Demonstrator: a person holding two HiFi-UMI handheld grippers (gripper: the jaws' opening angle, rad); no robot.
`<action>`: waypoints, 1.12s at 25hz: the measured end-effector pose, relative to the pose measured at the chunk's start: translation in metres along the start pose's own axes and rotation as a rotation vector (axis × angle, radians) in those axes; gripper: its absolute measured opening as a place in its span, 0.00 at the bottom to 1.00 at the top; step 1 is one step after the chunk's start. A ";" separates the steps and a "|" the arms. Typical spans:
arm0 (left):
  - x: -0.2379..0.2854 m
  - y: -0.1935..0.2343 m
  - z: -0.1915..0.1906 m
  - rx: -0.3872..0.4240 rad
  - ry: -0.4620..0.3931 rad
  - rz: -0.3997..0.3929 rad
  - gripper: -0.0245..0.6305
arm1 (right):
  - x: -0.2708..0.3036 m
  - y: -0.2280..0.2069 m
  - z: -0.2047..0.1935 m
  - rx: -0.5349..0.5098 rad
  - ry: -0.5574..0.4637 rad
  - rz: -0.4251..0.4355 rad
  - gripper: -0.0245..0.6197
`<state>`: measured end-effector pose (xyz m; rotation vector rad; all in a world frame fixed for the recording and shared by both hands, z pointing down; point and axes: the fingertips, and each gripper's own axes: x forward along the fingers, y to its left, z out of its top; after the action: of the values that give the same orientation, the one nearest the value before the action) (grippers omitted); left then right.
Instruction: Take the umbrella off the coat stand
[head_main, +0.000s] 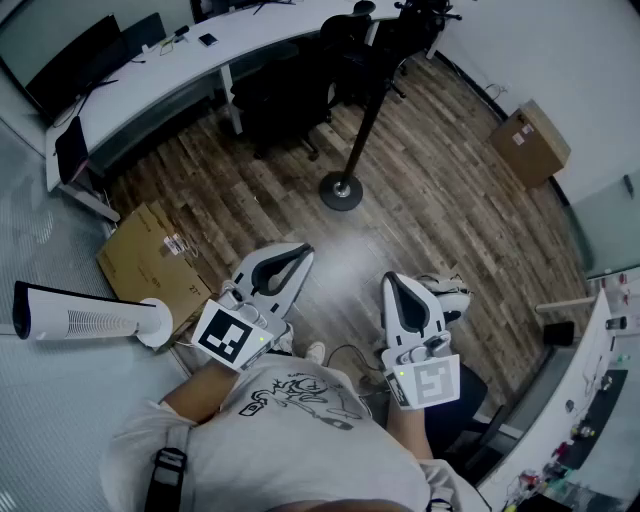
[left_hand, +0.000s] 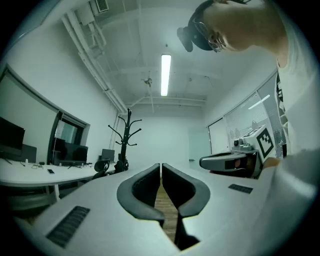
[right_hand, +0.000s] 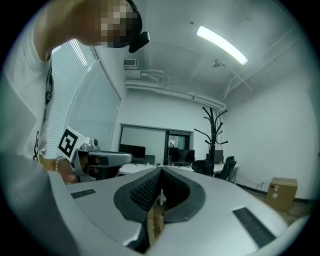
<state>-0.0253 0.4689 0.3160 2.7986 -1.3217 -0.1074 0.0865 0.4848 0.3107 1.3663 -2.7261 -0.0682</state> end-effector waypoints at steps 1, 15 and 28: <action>0.000 0.002 0.002 0.002 -0.017 -0.003 0.08 | 0.002 0.000 0.001 -0.004 0.000 -0.001 0.05; -0.020 0.068 -0.001 -0.005 0.009 0.010 0.08 | 0.062 0.025 0.009 0.016 -0.029 -0.006 0.05; 0.016 0.120 -0.013 -0.026 0.017 -0.009 0.08 | 0.118 -0.005 -0.006 0.020 -0.003 -0.033 0.05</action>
<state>-0.1066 0.3808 0.3363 2.7779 -1.2943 -0.0996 0.0212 0.3873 0.3238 1.4171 -2.7142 -0.0448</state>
